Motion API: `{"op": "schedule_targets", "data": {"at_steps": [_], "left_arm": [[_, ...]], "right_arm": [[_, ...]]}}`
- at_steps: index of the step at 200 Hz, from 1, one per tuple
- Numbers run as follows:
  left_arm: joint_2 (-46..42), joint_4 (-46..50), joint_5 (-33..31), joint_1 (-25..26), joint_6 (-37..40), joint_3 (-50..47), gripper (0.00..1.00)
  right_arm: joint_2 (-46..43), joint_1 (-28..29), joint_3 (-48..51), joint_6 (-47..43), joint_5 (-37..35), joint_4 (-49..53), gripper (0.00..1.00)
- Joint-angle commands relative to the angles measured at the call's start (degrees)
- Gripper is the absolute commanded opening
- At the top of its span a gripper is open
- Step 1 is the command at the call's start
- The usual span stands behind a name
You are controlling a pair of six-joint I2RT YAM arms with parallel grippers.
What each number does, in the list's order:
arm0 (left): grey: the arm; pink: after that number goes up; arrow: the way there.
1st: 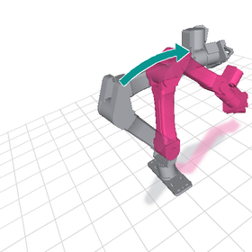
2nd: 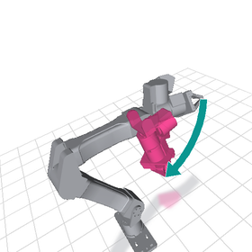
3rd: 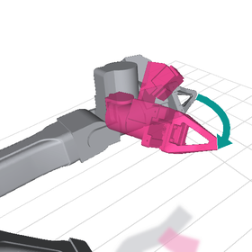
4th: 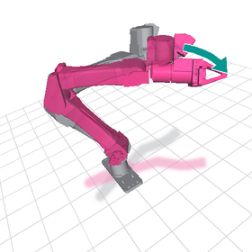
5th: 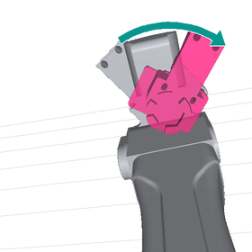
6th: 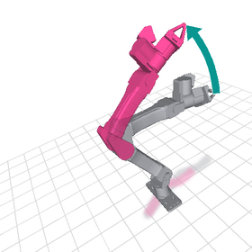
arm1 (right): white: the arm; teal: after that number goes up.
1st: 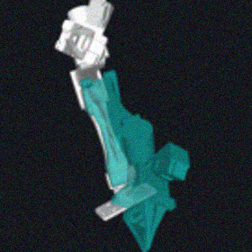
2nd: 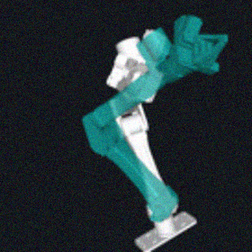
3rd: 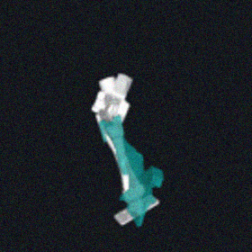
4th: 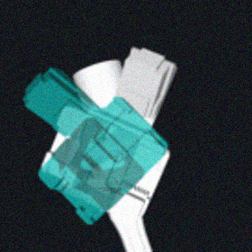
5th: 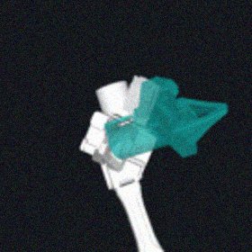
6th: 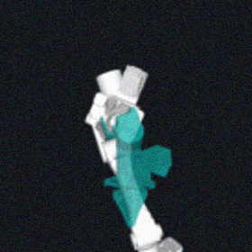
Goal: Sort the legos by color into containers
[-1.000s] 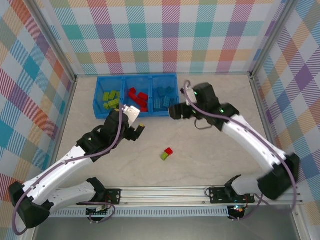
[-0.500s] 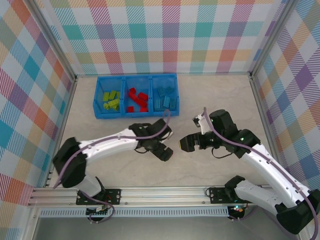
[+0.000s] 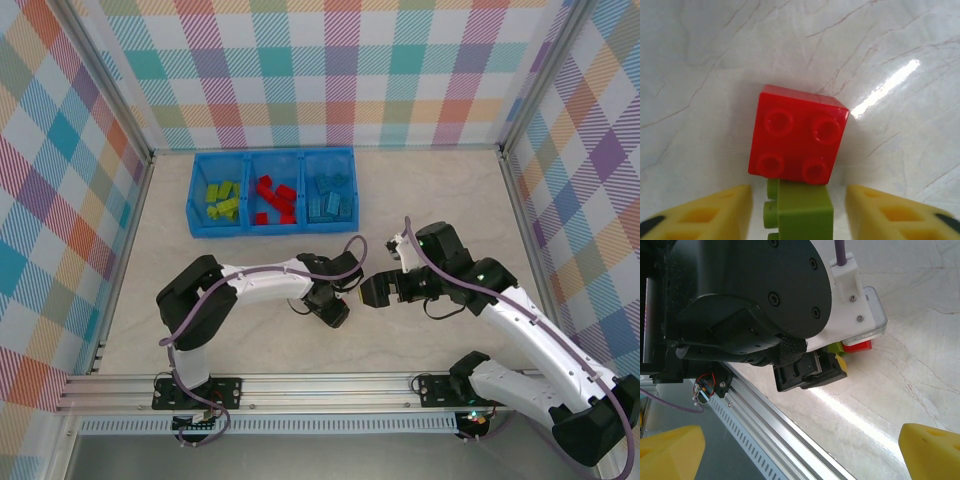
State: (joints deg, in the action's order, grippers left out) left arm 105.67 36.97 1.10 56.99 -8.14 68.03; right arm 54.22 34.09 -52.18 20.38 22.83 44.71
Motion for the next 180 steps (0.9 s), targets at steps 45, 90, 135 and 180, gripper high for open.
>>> {"op": "schedule_targets", "data": {"at_steps": [45, 90, 135, 180], "left_arm": [[-4.3, -1.9, 1.1, 0.8, 0.3, -3.1, 0.2], [-14.9, -0.7, -4.1, -1.7, 0.3, -1.6, 0.14], [-22.4, 1.1, -11.5, -17.8, 0.8, 4.2, 0.12], [-16.6, 3.2, -13.3, -38.1, 0.3, 13.6, 0.1]], "right_arm": [[-0.8, -0.2, -0.9, -0.9, 0.8, 4.6, 1.0], [-1.5, -0.2, -2.8, -0.1, 0.1, 3.4, 1.0], [-3.0, -0.2, -1.8, 1.6, -1.4, -2.1, 1.0], [-4.0, -0.2, 0.4, 4.0, 0.0, -7.4, 1.0]]}}
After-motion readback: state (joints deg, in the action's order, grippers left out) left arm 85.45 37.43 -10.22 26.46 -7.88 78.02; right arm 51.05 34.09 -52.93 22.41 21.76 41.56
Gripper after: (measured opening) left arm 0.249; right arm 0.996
